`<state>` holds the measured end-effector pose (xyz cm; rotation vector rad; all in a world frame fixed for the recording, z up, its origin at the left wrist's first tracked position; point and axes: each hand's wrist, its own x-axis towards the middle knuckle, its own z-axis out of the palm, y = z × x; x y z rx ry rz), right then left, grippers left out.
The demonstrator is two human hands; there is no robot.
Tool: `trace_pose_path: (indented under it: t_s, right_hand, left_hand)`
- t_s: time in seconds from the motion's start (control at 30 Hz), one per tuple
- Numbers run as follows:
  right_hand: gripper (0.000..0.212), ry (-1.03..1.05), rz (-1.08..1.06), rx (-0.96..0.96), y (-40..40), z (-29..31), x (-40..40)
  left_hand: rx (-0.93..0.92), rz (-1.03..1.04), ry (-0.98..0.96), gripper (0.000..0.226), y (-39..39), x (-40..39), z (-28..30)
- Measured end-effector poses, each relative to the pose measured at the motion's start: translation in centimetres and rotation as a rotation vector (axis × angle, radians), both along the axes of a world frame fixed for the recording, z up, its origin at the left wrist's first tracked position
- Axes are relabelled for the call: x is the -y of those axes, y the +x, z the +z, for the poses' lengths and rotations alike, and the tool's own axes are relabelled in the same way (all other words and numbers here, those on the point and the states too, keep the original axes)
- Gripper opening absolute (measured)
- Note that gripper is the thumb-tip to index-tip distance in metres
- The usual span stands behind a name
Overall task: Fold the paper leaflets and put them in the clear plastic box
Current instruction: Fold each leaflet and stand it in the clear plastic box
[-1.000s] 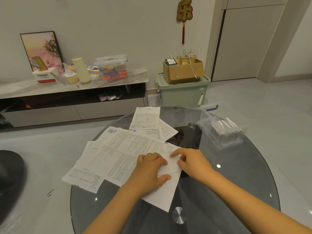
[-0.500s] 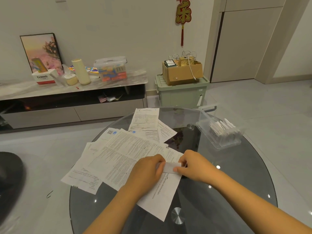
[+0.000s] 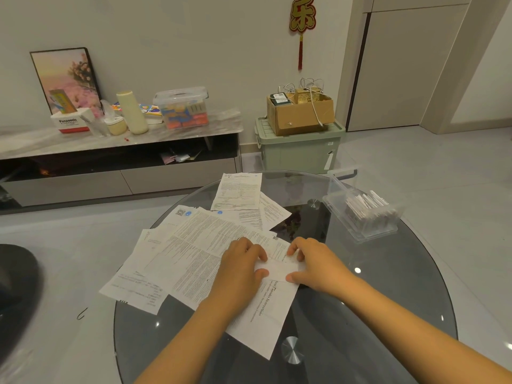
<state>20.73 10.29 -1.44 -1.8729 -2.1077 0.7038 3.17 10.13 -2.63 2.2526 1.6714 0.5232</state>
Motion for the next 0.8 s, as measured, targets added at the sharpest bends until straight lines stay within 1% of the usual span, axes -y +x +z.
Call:
trace_pose_path:
  t_s: [0.03,0.13,0.2,0.3,0.43,0.53,0.6,0.67,0.8]
  right_hand:
    - [0.040,0.012,0.024,-0.010,-0.1,0.0,0.0]
    - [0.032,0.027,0.086,0.015,-0.3,0.0,0.2]
    - [0.028,0.023,0.112,0.040,-0.2,0.0,0.3]
    - [0.027,0.018,0.111,0.041,-0.1,-0.2,0.5]
    - [0.028,-0.003,0.130,0.021,0.3,-0.1,0.6]
    - [0.031,-0.037,0.173,0.005,0.7,0.2,0.6]
    - [0.033,-0.057,0.183,-0.001,0.8,0.4,0.7]
    - [0.033,-0.084,0.167,-0.026,0.6,0.5,0.9]
    - [0.021,-0.144,0.114,-0.101,0.4,0.2,1.3]
  left_hand:
    - [-0.008,-0.024,0.000,0.011,0.1,0.0,0.0]
    - [-0.045,-0.079,-0.001,0.013,0.4,0.3,0.0]
    - [-0.030,-0.079,-0.005,0.014,0.4,0.5,-0.2]
    - [0.032,-0.023,-0.093,0.017,0.4,0.7,-0.5]
    - [0.087,0.068,-0.222,0.009,-0.3,-0.1,-0.1]
    - [0.139,0.049,-0.276,0.015,-1.3,-0.5,0.4]
    - [0.147,0.032,-0.275,0.020,-1.6,-0.5,0.5]
    - [0.137,0.021,-0.236,0.023,-1.8,-0.3,0.4]
    - [0.000,-0.076,-0.107,0.020,-1.5,0.2,-0.2]
